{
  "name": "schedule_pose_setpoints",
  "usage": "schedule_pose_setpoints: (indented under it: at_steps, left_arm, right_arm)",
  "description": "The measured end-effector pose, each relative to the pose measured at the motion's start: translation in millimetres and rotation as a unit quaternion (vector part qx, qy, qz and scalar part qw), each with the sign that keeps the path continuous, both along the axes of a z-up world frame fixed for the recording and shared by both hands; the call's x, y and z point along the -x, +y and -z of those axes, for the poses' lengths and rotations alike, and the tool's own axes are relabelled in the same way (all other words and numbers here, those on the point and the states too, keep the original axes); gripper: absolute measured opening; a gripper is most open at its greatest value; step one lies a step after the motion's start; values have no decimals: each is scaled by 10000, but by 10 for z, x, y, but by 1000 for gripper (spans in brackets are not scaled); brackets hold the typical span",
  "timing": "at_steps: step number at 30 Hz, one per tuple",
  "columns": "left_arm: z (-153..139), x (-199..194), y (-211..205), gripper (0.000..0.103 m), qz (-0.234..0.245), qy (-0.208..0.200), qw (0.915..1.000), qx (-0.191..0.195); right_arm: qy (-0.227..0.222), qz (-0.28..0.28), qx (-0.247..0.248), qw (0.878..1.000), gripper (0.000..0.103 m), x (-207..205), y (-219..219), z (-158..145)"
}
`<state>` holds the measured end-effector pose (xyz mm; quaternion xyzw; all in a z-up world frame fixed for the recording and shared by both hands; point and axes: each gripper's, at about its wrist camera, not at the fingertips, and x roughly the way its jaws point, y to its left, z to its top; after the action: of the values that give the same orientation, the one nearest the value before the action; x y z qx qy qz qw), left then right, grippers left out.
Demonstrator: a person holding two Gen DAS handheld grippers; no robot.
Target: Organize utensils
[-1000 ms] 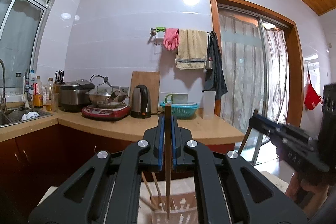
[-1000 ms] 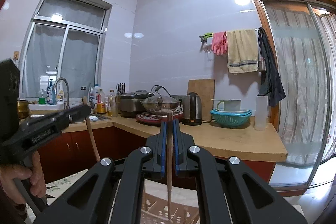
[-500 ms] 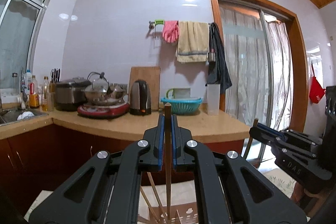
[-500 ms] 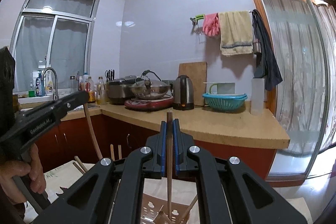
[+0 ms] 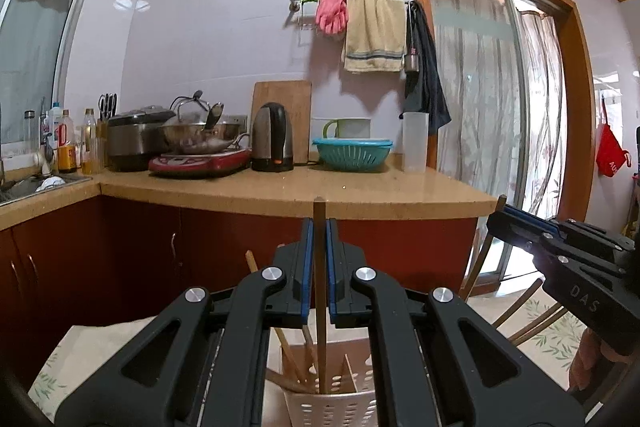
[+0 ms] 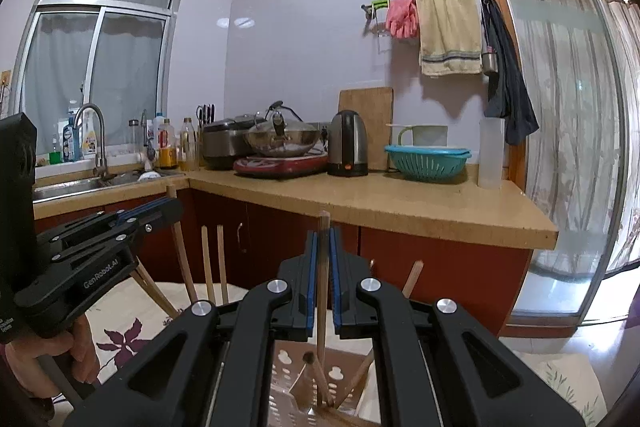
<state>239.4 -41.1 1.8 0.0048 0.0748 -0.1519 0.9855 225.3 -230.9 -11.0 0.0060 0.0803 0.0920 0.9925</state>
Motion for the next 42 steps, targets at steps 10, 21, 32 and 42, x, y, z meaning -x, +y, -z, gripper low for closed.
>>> schedule_pose_setpoints:
  at_steps: [10,21,32,42]
  left_arm:
    - [21,32,32,46,-94,18,10000,15]
    - [51,14,67,83,-141,159,9998,-34]
    - [-7,41,126,98,-385,55,9992,-14]
    - [-90,154,201,99,-884,78,9960,-122]
  right_arm:
    - [165,58,-20,9998,23,-34,10,67]
    - [122,49,-52,9999,54,10,17,43]
    - [-119,98,-30,9999,82,121,41,-59]
    - [-17,306,-104,9995,85,218,3,-89]
